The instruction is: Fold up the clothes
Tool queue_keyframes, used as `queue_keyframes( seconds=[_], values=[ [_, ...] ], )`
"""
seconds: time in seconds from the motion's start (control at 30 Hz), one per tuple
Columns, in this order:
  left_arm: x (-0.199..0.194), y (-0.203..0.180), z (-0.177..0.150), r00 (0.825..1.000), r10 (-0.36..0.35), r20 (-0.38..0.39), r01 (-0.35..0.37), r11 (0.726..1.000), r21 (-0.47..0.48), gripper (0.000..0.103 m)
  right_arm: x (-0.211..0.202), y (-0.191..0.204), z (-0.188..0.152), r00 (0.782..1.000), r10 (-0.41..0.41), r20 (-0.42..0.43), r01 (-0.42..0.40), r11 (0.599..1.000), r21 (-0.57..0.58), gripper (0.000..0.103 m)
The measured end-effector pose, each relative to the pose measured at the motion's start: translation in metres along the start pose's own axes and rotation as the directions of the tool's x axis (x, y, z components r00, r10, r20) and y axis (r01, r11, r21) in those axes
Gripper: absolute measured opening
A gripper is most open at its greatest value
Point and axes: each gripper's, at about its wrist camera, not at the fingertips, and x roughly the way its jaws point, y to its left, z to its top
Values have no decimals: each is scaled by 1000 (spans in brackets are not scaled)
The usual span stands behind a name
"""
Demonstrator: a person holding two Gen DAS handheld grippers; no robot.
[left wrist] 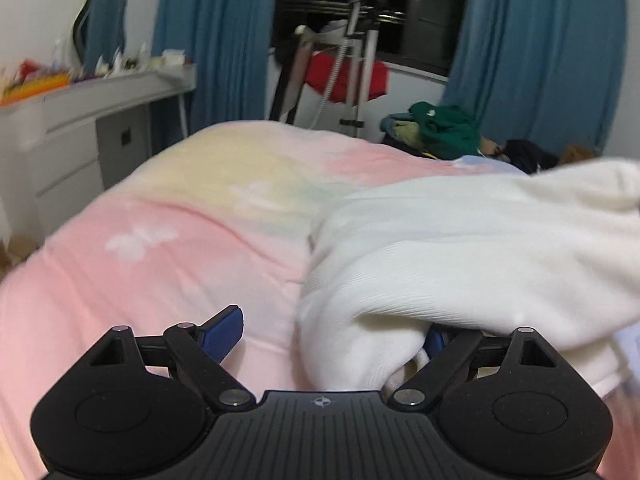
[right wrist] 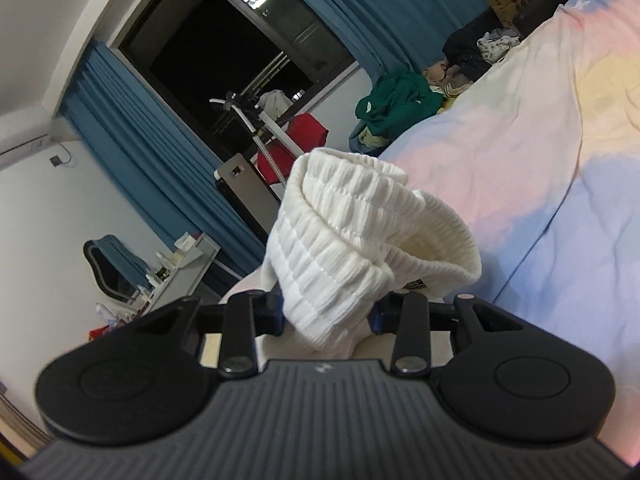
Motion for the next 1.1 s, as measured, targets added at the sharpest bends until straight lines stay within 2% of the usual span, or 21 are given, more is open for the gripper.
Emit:
queue_keyframes(
  seconds=[0.13, 0.27, 0.47, 0.5, 0.57, 0.63, 0.7, 0.73, 0.83, 0.93, 1.1],
  values=[
    [2, 8, -1, 1000, -13, -21, 12, 999, -51, 88, 3, -6, -1, 997, -66, -40, 66, 998, -17, 40],
    [4, 16, -2, 999, -28, -42, 23, 994, -103, 89, 13, -23, -9, 978, -158, -138, 160, 987, 8, 40],
    [7, 29, -3, 996, -51, -71, 38, 983, -180, 88, 11, -25, -15, 978, -146, -151, 149, 989, 9, 47],
    [8, 31, -3, 996, -55, -75, 40, 981, -191, 88, 12, -25, -16, 976, -152, -158, 154, 988, 4, 50],
    [9, 33, -3, 995, -63, -83, 44, 977, -210, 88, 15, -26, -16, 969, -171, -177, 174, 985, 3, 61],
    [11, 36, -3, 993, -71, -90, 48, 972, -229, 88, 20, -31, -19, 958, -193, -211, 199, 980, 6, 78],
    [12, 39, -2, 992, -78, -98, 52, 967, -248, 88, 26, -35, -22, 946, -212, -245, 221, 975, 9, 82],
    [13, 41, -2, 991, -83, -101, 54, 965, -257, 87, 29, -38, -23, 944, -203, -261, 215, 976, 18, 86],
    [15, 45, -2, 989, -96, -112, 60, 956, -287, 87, 40, -47, -28, 937, -150, -315, 181, 981, 71, 89],
    [18, 48, -2, 987, -107, -121, 65, 947, -314, 87, 50, -53, -32, 930, -120, -348, 160, 983, 89, 90],
    [18, 45, -3, 987, -102, -122, 61, 951, -303, 87, 56, -59, -35, 924, -90, -371, 142, 983, 116, 90]
  ],
)
